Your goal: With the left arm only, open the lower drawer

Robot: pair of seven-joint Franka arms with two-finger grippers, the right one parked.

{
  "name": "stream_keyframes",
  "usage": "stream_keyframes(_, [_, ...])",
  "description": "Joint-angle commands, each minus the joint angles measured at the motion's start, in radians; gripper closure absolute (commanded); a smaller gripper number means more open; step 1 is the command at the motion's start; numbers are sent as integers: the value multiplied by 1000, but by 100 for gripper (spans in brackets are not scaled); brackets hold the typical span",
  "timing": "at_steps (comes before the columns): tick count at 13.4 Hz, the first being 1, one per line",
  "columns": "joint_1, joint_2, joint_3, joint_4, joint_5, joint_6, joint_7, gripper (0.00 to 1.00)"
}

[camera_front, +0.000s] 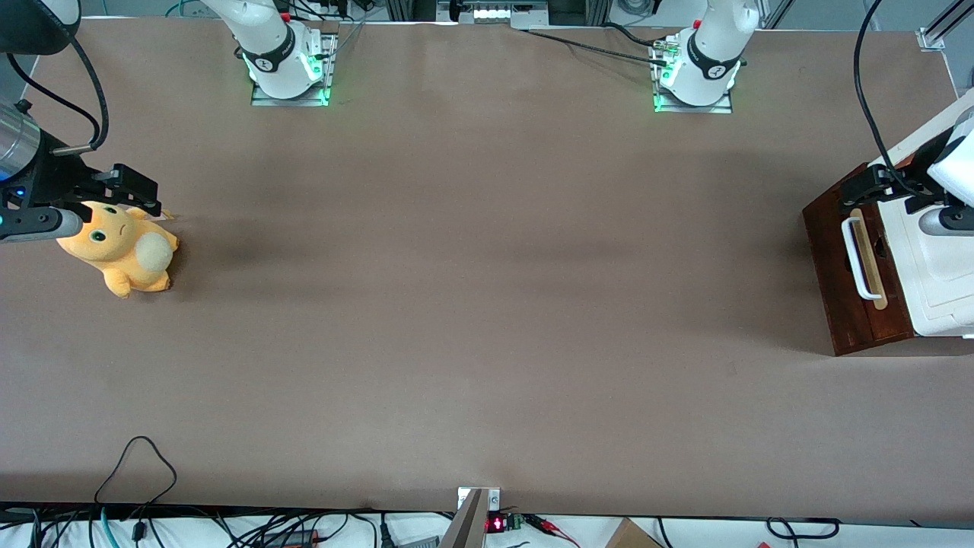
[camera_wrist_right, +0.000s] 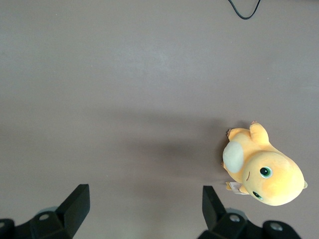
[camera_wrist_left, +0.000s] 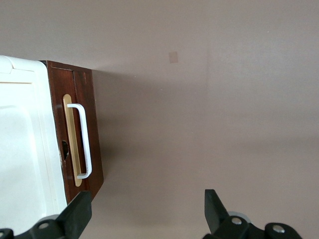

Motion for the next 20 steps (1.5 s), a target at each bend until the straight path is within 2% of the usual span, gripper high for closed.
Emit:
stream_keyframes(1, [0, 16, 7, 38, -21, -63, 18, 0])
stream_keyframes(5, [0, 28, -7, 63, 28, -66, 24, 0])
stream_keyframes(11, [0, 30, -4, 51, -2, -79, 15, 0])
stream_keyframes(18, [0, 44, -2, 51, 16, -86, 18, 0])
stream_keyframes(19, [-8, 45, -10, 49, 37, -89, 12, 0])
stream_keyframes(20, [-12, 45, -30, 49, 115, -88, 4, 0])
